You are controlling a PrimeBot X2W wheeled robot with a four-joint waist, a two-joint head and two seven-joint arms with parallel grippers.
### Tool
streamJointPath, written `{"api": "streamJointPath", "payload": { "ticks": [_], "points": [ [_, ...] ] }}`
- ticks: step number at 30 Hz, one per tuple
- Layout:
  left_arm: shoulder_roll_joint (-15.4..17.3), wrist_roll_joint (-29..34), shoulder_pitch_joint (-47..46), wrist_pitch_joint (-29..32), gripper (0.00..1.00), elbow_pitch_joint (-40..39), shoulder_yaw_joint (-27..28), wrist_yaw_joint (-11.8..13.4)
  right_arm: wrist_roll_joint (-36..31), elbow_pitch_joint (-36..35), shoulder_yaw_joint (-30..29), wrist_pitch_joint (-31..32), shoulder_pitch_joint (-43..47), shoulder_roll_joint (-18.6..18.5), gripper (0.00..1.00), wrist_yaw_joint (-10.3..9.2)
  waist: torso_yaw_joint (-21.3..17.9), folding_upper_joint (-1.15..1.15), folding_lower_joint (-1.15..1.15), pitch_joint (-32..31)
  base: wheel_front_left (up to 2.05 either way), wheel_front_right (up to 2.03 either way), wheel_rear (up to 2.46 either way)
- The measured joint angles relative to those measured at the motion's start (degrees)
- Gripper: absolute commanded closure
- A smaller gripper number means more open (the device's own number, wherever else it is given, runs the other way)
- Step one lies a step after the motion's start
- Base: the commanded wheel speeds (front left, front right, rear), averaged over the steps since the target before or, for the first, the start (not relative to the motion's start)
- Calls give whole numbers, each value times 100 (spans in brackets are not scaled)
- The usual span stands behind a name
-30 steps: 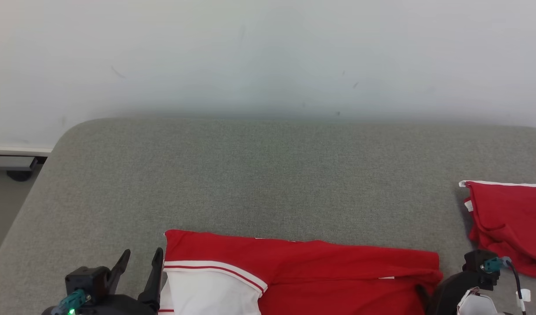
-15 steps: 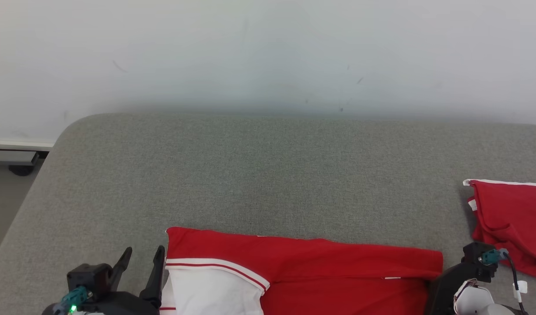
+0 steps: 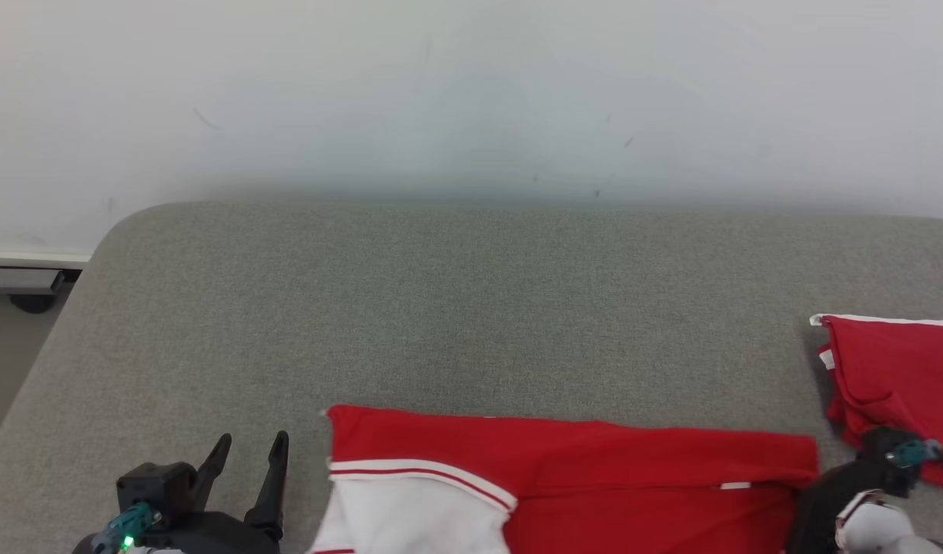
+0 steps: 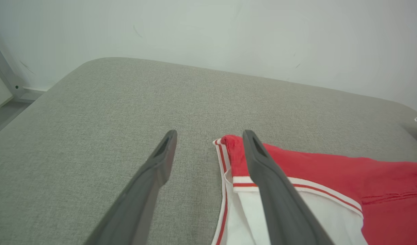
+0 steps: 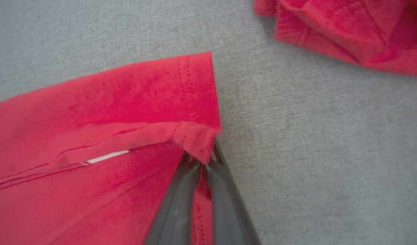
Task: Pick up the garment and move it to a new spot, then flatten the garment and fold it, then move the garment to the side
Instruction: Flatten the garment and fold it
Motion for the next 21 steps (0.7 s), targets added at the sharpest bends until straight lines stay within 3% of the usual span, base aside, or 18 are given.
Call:
{"api": "streamJointPath", "payload": {
  "ticks": [4, 9, 13, 17, 21],
  "points": [
    [4, 0, 3, -1, 0, 12, -8, 0, -2, -1, -216, -81, 24, -363, 100, -31, -18, 0, 0, -14, 0, 0, 0],
    [7, 0, 6, -1, 0, 26, -11, -1, -1, -66, -302, -156, 110, -472, 100, -32, -40, 0, 0, -34, 0, 0, 0],
    [7, -1, 11, -27, 0, 33, -4, -1, 101, -238, -216, -155, 115, -291, 100, 53, -68, 0, 0, -59, 0, 0, 0],
    [23, -9, 22, -44, 0, 37, 10, 0, 353, -531, 116, -49, 81, 261, 100, 392, -113, 0, 0, -87, 0, 0, 0],
    [35, -9, 21, -44, 0, 47, -1, -5, 334, -822, 524, 54, -35, 480, 100, 603, -141, 0, 0, -121, 0, 0, 0]
  ]
}}
